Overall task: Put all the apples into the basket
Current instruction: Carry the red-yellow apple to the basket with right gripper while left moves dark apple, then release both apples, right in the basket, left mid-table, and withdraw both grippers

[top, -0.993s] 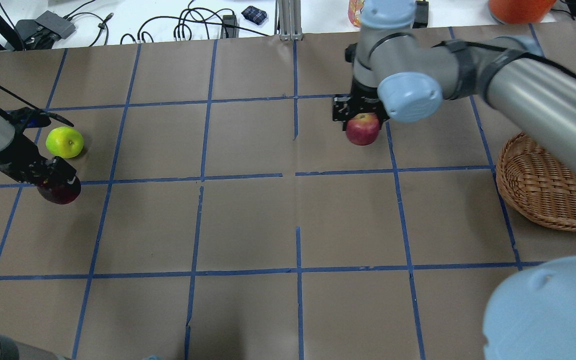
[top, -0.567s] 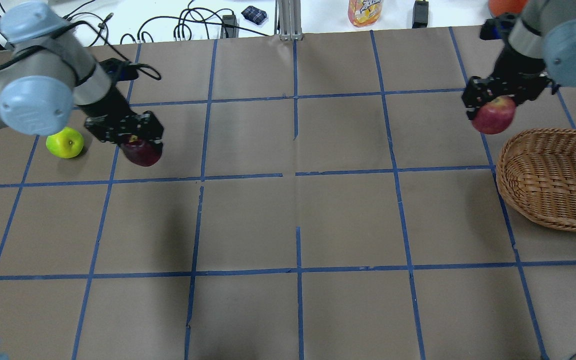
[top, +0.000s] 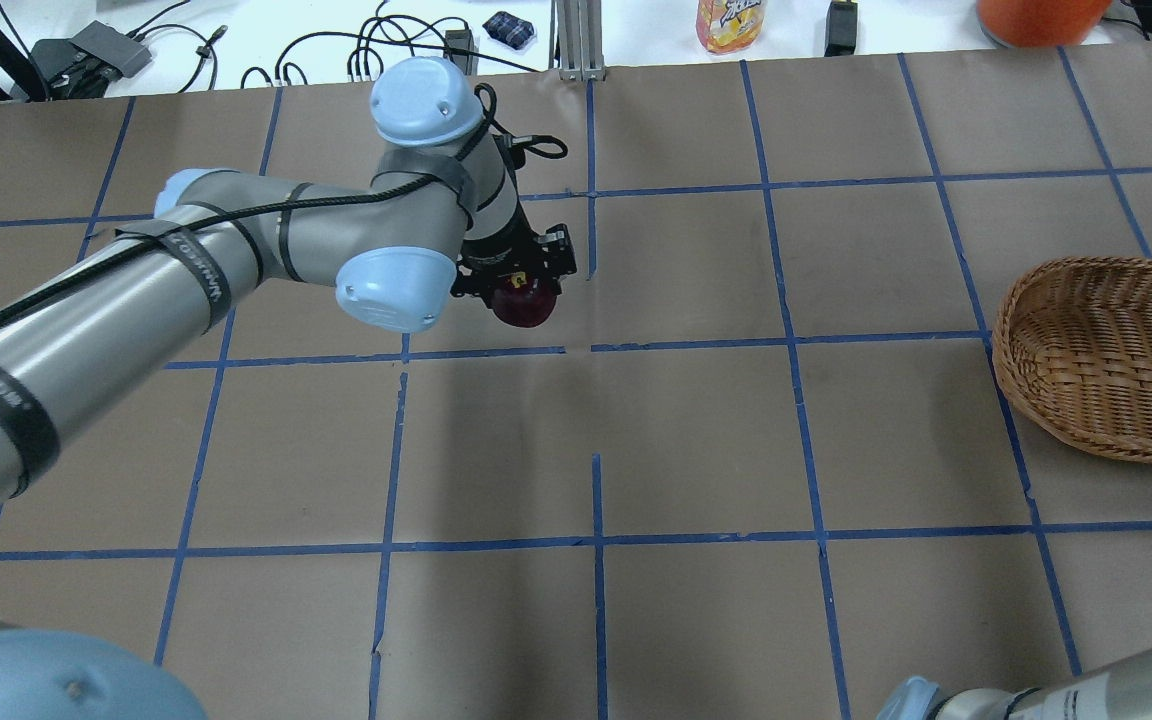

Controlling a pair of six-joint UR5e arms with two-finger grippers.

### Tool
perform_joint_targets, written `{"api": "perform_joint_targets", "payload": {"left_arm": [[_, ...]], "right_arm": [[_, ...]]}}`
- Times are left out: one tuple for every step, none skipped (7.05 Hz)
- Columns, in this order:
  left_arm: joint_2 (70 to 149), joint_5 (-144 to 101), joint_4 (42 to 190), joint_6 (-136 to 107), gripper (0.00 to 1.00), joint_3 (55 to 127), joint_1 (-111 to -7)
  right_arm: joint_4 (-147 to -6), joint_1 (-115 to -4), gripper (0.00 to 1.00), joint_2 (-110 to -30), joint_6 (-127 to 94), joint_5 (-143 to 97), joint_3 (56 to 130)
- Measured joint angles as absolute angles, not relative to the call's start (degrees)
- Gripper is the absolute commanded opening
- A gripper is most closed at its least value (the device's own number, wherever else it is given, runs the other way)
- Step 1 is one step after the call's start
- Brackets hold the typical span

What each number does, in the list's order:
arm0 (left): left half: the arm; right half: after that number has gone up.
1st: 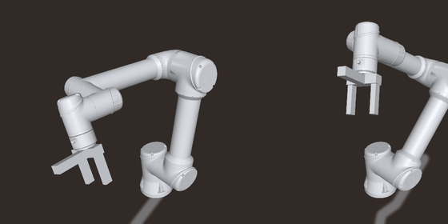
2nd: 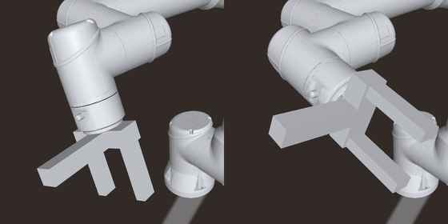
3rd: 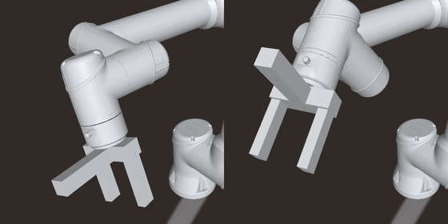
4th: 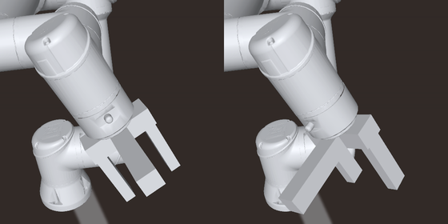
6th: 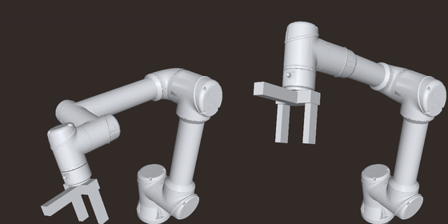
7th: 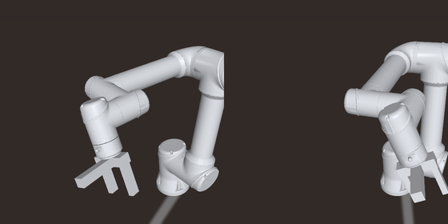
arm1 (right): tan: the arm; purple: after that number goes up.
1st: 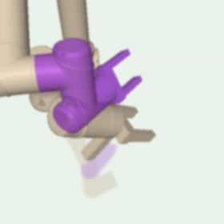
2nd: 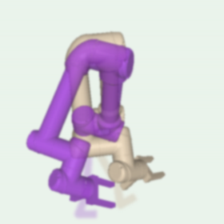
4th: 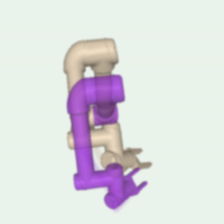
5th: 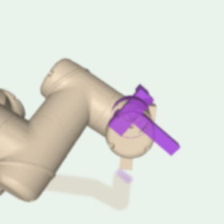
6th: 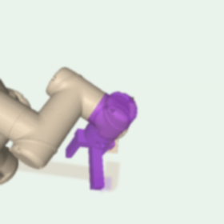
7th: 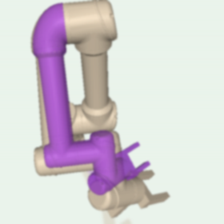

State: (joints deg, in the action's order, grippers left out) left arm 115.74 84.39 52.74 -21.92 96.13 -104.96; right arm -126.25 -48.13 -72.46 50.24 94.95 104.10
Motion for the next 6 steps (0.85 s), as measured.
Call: {"api": "perform_joint_targets", "payload": {"left_arm": [[117.86,84.41,50.37,-23.83,0.48,95.92,-106.67],[119.33,84.42,48.84,-25.09,0.9,95.87,-107.69],[120.55,84.51,47.48,-25.65,1.0,96.06,-108.21],[121.12,84.57,46.23,-25.75,1.0,96.31,-108.43],[120.28,84.55,46.49,-25.44,1.0,96.22,-108.23],[117.89,84.44,49.12,-24.1,1.0,95.96,-107.09]], "right_arm": [[-132.15,-45.45,0.51,-70.85,54.34,94.63,106.64],[-135.1,-43.99,1.0,-69.61,56.34,94.07,107.9],[-136.16,-43.42,1.0,-69.07,57.13,91.77,108.31],[-136.25,-43.23,1.0,-69.05,57.45,88.36,108.39],[-135.95,-43.29,1.0,-69.4,57.51,86.68,108.4],[-135.49,-43.61,1.0,-70.23,57.32,86.07,108.39]]}}
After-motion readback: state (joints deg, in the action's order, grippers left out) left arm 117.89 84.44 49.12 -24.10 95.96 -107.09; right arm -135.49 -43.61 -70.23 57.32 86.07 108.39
